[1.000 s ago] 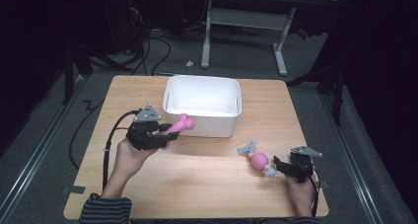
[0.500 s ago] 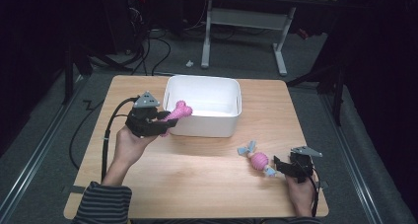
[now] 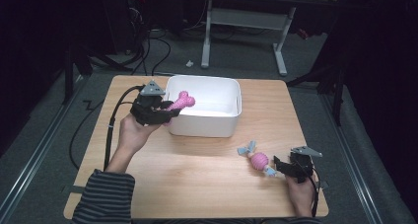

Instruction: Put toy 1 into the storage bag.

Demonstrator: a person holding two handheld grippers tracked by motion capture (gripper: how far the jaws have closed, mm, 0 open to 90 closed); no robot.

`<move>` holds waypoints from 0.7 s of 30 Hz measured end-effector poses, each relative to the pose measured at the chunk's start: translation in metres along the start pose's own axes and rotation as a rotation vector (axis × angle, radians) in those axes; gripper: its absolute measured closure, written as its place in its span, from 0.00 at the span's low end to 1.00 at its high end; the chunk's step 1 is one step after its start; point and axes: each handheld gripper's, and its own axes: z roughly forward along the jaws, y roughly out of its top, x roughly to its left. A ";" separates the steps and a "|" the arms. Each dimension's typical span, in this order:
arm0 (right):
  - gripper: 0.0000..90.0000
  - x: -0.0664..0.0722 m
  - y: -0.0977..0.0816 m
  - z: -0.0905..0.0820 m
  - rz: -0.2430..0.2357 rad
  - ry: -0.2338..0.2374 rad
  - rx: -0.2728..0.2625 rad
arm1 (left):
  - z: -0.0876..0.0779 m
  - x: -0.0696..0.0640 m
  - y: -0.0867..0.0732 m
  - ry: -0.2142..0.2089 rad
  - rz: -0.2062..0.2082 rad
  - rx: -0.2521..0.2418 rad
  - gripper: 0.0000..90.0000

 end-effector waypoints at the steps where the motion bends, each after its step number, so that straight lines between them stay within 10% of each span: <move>1: 0.31 0.000 0.000 0.000 0.000 0.000 0.000 | 0.002 0.001 0.002 0.002 0.001 0.004 0.66; 21: 0.31 0.000 0.000 0.000 0.000 0.000 0.000 | 0.046 0.021 0.024 0.038 0.002 0.061 0.66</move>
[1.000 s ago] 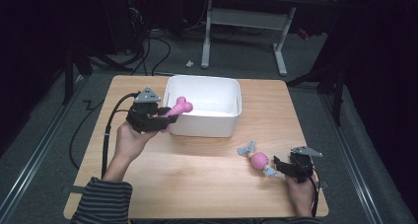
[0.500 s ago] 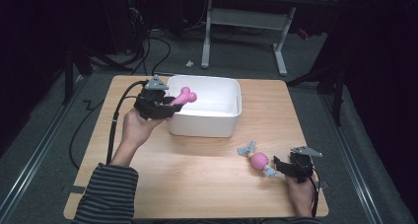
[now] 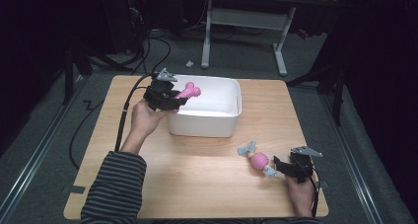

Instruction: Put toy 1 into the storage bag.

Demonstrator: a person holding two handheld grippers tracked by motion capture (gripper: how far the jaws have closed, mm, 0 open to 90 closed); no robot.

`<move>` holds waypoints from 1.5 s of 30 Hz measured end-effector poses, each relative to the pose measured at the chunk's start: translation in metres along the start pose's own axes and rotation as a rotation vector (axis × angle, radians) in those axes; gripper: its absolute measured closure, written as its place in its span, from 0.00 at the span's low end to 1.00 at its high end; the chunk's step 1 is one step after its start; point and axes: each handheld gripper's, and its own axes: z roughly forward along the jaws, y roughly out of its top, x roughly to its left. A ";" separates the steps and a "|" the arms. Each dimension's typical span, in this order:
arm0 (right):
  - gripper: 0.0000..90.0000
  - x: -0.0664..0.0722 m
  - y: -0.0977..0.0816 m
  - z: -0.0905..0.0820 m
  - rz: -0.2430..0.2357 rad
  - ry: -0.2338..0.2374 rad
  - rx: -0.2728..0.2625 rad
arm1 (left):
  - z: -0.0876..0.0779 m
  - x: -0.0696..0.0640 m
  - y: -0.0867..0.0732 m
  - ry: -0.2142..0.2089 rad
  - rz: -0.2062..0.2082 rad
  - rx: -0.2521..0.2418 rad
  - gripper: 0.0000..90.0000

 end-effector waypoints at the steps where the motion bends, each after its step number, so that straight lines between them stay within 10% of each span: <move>1: 0.31 0.000 0.000 0.000 0.000 0.000 0.000 | 0.001 0.000 0.000 0.004 0.002 0.003 0.66; 45: 0.31 0.000 0.000 0.000 -0.001 0.002 0.001 | 0.047 0.018 -0.015 0.050 -0.052 0.098 0.65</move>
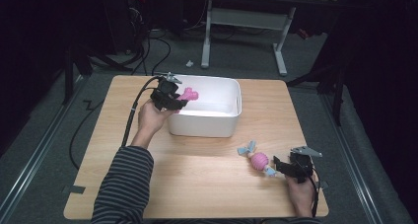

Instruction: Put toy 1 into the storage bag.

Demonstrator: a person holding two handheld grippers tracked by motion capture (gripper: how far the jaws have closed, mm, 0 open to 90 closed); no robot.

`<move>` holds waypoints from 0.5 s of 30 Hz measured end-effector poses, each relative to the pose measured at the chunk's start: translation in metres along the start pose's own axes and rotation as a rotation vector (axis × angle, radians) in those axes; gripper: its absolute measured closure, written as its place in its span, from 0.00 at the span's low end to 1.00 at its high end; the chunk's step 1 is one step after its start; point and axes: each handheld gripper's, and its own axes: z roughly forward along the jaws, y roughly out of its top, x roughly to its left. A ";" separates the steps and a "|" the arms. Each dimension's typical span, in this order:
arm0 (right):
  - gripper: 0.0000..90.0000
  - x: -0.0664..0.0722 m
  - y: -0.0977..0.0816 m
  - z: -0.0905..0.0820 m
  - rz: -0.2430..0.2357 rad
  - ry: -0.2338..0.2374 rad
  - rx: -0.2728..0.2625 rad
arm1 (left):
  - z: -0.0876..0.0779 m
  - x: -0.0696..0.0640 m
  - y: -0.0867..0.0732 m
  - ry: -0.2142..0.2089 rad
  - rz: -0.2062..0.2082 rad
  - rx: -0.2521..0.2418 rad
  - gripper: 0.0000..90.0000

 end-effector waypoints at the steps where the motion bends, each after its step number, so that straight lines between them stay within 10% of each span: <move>1: 0.31 0.000 0.000 0.000 0.000 0.000 0.000 | 0.000 0.000 0.000 0.000 0.000 0.000 0.65; 15: 0.31 0.000 0.000 0.000 0.001 0.000 0.001 | -0.006 -0.001 0.000 0.004 -0.024 -0.042 0.56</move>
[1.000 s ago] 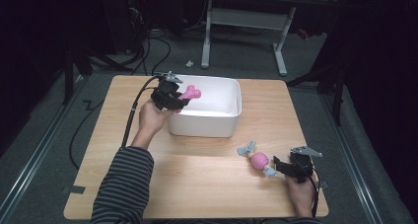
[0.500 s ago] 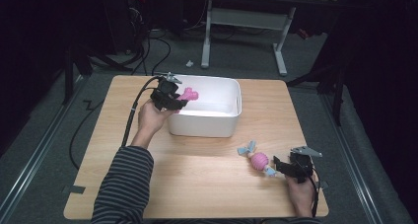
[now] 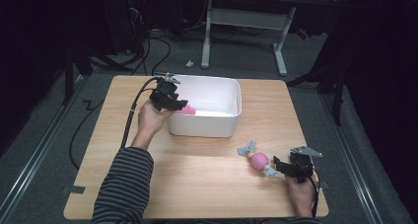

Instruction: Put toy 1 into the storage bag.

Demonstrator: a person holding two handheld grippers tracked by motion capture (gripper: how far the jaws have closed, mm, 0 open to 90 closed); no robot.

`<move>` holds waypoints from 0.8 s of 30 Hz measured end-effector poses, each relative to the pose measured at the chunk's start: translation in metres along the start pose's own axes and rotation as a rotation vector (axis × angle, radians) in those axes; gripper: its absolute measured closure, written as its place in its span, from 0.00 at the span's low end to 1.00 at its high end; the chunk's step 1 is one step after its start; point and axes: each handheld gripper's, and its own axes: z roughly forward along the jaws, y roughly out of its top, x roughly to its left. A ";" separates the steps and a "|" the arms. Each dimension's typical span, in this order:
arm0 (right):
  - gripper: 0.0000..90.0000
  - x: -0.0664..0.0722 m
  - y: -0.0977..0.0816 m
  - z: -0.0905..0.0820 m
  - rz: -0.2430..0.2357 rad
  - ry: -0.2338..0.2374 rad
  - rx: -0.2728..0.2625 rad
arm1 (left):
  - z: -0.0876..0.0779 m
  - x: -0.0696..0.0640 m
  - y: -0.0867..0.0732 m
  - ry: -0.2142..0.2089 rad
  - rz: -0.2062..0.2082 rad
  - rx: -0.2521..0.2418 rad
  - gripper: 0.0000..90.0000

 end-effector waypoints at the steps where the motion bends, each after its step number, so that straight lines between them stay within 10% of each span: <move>1: 0.31 0.000 0.000 0.000 -0.001 0.001 0.000 | -0.004 -0.001 0.000 0.004 0.003 -0.011 0.55; 24: 0.30 0.000 0.000 0.000 -0.002 0.000 0.000 | -0.061 -0.008 -0.038 0.016 -0.048 -0.189 0.40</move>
